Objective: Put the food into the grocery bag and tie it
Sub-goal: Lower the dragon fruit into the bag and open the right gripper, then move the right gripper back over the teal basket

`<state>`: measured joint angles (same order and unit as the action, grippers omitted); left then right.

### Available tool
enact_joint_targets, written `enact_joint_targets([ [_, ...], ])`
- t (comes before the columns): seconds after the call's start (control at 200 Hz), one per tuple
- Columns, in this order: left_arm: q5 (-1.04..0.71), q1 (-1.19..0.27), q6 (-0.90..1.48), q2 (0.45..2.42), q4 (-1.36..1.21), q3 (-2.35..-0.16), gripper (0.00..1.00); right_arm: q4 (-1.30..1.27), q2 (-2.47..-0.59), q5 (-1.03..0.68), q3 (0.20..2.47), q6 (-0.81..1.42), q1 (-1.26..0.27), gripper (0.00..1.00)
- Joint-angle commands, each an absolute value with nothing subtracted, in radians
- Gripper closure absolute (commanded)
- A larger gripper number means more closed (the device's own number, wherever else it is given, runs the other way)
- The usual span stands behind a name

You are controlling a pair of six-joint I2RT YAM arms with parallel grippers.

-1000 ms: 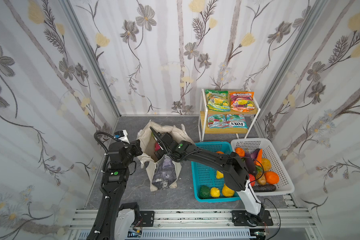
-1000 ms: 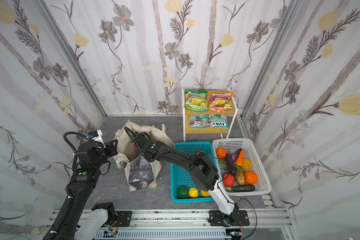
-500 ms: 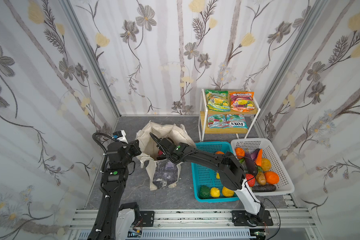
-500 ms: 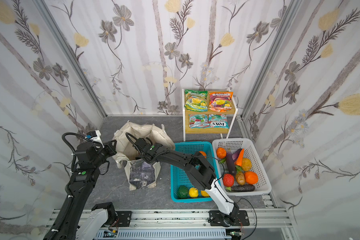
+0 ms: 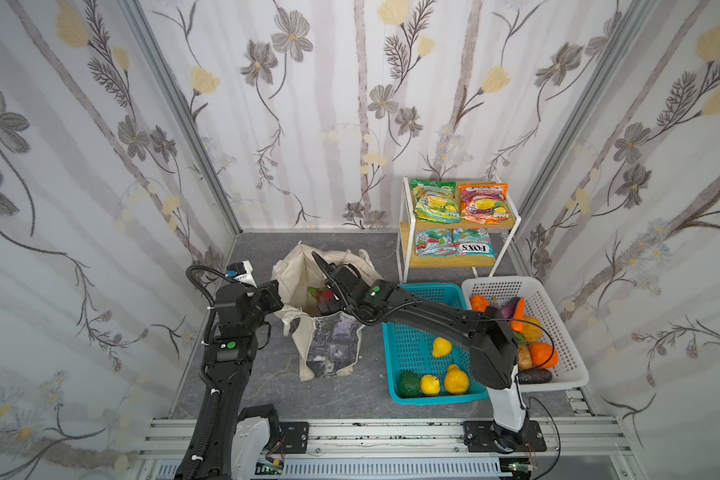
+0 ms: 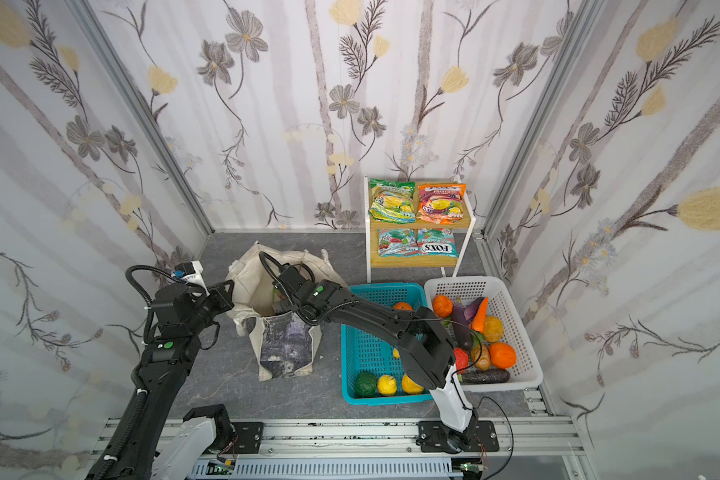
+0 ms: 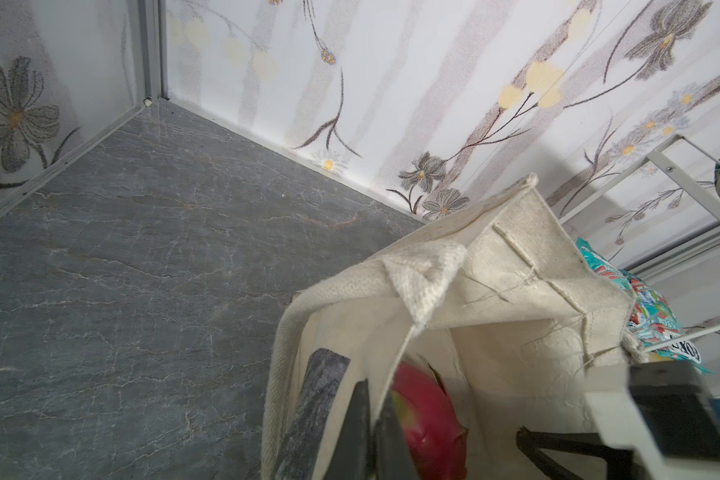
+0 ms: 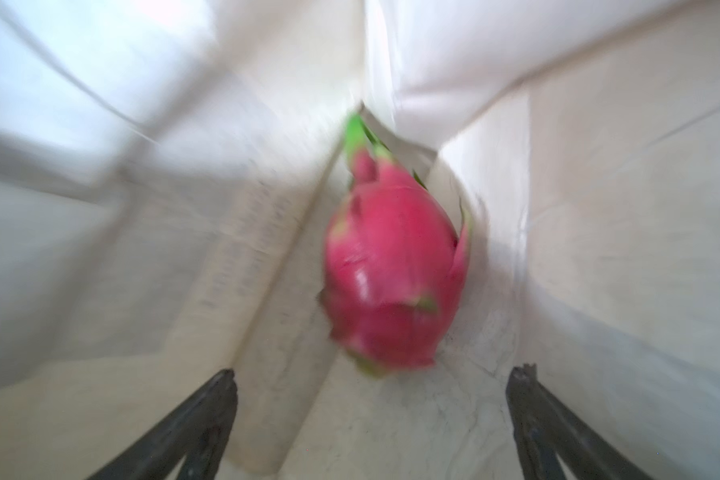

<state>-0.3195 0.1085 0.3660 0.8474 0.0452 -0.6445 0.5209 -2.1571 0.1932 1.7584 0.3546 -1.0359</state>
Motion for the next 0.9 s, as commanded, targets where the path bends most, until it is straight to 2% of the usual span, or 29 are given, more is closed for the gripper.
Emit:
enact_joint_targets([
  [0.0, -0.324, 0.110, 0.362, 0.842, -0.002, -0.640, 1.00, 0.467, -2.102, 0.225, 1.729, 0.375, -1.039, 0.00],
  [0.12, -0.310, 0.109, 0.368, 0.838, -0.002, -0.641, 1.00, 0.402, -1.988, 0.284, 1.643, 0.396, -1.043, 0.00],
  [0.375, -0.336, 0.110, 0.375, 0.839, -0.025, -0.631, 1.00, 0.001, -1.538, 0.339, 1.180, 0.410, -1.033, 0.00],
  [0.525, -0.342, 0.111, 0.382, 0.841, -0.029, -0.630, 1.00, -0.067, -1.403, 0.514, 0.983, 0.493, -1.000, 0.00],
  [0.605, -0.336, 0.110, 0.386, 0.840, -0.029, -0.632, 1.00, -0.050, -1.369, 0.543, 0.905, 0.548, -0.969, 0.00],
  [0.675, -0.327, 0.111, 0.393, 0.833, -0.029, -0.631, 1.00, -0.045, -1.350, 0.520, 0.847, 0.612, -0.932, 0.00],
  [0.789, -0.328, 0.111, 0.396, 0.829, -0.029, -0.629, 1.00, -0.162, -1.346, 0.371, 0.727, 0.640, -0.857, 0.01],
  [0.894, -0.326, 0.111, 0.398, 0.826, -0.029, -0.630, 1.00, -0.247, -1.381, 0.256, 0.676, 0.676, -0.779, 0.06],
])
